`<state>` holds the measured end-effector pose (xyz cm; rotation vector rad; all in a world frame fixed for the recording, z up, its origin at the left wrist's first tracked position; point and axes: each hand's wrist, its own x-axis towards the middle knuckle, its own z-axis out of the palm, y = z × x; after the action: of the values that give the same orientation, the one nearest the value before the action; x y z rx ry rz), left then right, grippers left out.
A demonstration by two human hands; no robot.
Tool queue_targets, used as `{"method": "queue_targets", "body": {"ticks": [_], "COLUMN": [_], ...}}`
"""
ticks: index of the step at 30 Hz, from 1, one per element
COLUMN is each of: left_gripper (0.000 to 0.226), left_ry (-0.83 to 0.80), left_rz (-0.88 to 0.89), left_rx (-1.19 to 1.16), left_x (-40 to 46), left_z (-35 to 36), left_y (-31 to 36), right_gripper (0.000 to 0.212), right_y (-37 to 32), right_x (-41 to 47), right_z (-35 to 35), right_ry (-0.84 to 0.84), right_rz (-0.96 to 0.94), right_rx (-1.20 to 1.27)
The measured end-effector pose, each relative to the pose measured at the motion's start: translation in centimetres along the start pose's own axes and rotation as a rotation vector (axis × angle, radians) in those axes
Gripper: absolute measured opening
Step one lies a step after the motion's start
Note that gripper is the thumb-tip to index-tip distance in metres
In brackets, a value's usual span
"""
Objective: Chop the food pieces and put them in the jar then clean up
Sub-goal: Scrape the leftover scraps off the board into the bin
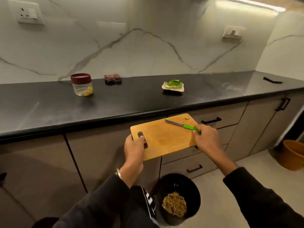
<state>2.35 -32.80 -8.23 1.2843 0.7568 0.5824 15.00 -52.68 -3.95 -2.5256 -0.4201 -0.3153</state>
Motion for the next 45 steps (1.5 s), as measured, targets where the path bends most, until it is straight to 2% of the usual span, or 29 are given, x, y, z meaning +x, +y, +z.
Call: {"method": "queue_targets", "body": {"ticks": [3, 7, 13, 20, 23, 26, 29, 31, 34, 36, 39, 41, 45], "left_gripper": [0.028, 0.036, 0.028, 0.020, 0.022, 0.030, 0.030, 0.028, 0.026, 0.025, 0.020, 0.018, 0.017], "left_ry": [-0.004, -0.024, 0.059, 0.032, 0.049, 0.051, 0.049, 0.043, 0.036, 0.060, 0.103, 0.126, 0.135], "left_rz": [-0.130, -0.199, -0.477, -0.648, -0.663, -0.661, -0.672, -0.682, -0.685, -0.687, -0.703, -0.702, -0.708], "left_rx": [-0.110, -0.133, -0.133, -0.198, -0.198, -0.162, -0.119, -0.092, -0.069, -0.060, -0.068, -0.077, -0.104], "left_x": [-1.4, -2.6, -3.1, -3.5, -3.3, -2.5, -1.5, -0.9, 0.2, 1.0, 1.8, 1.9, 2.3], "left_z": [0.7, 0.8, 1.0, 0.9, 1.4, 2.1, 2.2, 2.3, 2.2, 2.1, 2.6, 3.0, 3.1], "left_y": [-2.6, -6.0, -11.9, -18.6, -19.9, -20.6, -21.8, -22.9, -24.7, -25.8, -26.6, -26.7, -27.5], "right_gripper": [0.037, 0.039, 0.037, 0.020, 0.023, 0.035, 0.045, 0.038, 0.014, 0.012, 0.016, 0.018, 0.019], "right_y": [3.1, 6.7, 11.3, 15.6, 17.1, 18.5, 19.6, 19.4, 17.9, 16.8, 17.2, 18.6, 20.6], "right_x": [-1.8, -4.2, -7.8, -11.5, -12.5, -12.7, -12.1, -12.1, -13.3, -14.4, -15.9, -15.8, -14.1], "right_z": [0.9, 3.9, 10.1, 15.8, 17.5, 18.9, 20.5, 21.1, 21.6, 22.2, 23.7, 24.6, 26.0], "right_ry": [-0.015, -0.030, -0.074, -0.161, -0.195, -0.301, -0.349, -0.315, -0.233, -0.276, -0.343, -0.325, -0.356], "right_rz": [0.028, 0.026, 0.059, 0.068, 0.033, -0.011, -0.068, -0.105, -0.180, -0.285, -0.401, -0.398, -0.227], "right_rx": [-0.002, 0.014, 0.076, -0.007, -0.103, -0.300, -0.364, -0.304, -0.030, 0.043, 0.005, -0.030, -0.088]}}
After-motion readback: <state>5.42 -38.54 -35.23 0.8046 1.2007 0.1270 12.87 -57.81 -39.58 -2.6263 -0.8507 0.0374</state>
